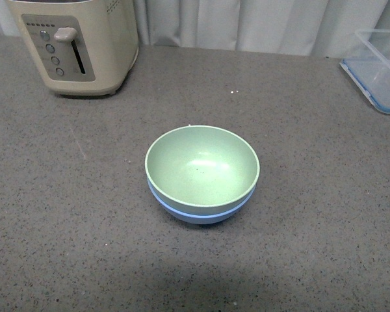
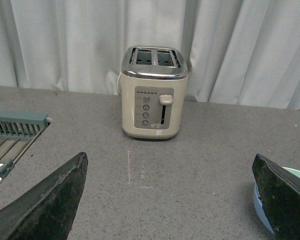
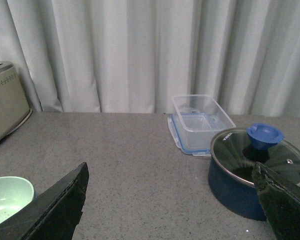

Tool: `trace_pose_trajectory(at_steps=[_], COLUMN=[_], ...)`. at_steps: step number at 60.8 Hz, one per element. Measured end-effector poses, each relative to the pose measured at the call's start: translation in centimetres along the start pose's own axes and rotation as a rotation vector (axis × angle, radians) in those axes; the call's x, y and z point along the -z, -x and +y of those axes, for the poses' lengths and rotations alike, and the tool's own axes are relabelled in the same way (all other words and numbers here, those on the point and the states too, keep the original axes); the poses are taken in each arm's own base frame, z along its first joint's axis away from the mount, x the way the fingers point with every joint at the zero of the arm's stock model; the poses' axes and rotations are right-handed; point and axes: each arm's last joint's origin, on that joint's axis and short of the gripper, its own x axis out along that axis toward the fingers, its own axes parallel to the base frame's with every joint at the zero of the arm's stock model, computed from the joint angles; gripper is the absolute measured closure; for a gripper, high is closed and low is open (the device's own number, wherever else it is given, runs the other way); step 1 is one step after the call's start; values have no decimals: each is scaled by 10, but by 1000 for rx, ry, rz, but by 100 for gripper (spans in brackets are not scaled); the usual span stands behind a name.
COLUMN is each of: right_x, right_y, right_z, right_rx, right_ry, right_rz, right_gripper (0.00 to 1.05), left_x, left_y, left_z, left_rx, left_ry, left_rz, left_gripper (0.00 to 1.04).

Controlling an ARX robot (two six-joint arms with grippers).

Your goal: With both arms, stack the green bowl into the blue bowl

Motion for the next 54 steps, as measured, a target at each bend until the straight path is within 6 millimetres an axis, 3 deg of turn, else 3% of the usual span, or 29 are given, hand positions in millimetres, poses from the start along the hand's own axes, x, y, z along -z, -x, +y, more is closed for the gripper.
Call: trace_pose_trajectory(at_steps=[54], right_x=[0], right_y=[0], right_z=[0], right_rx=[0], right_ry=[0], right_rz=[0], right_gripper=[9], left_x=[0], left_y=[0], left_z=[0], left_rx=[0], left_ry=[0], left_rz=[0], left_gripper=[6])
